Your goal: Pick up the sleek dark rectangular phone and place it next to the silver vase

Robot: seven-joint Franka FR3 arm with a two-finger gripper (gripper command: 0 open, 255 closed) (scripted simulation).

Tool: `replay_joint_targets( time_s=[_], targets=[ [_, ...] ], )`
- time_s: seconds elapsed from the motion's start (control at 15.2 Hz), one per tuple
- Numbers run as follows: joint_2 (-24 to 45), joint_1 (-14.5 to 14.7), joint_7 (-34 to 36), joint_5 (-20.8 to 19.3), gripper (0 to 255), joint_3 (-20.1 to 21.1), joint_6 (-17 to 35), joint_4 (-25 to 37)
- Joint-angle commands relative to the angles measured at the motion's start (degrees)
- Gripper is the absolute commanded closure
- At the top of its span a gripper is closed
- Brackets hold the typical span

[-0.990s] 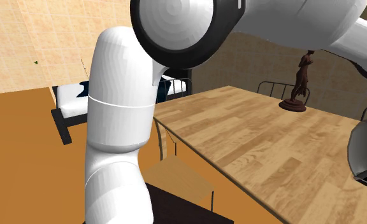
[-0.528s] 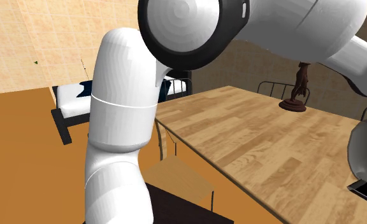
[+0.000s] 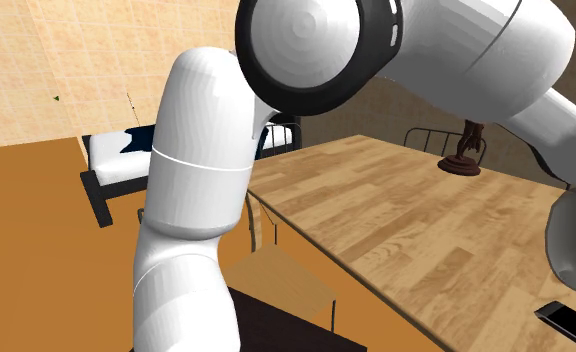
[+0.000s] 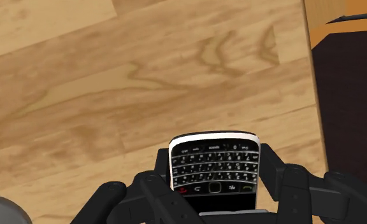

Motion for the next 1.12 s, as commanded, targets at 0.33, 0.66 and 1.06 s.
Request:
replay_joint_targets(
  time_s=[0.33,0.66,1.06],
  targets=[
    [2.15,-0.41,-1.08,1.72,255,0.76,4.58,-2.8],
    [3.23,-0.69,-1.61,2.54,255,1.15,6.27,-3.6],
    [3.23,-0.69,-1.61,2.54,255,1.15,6.27,-3.59]
  ],
)
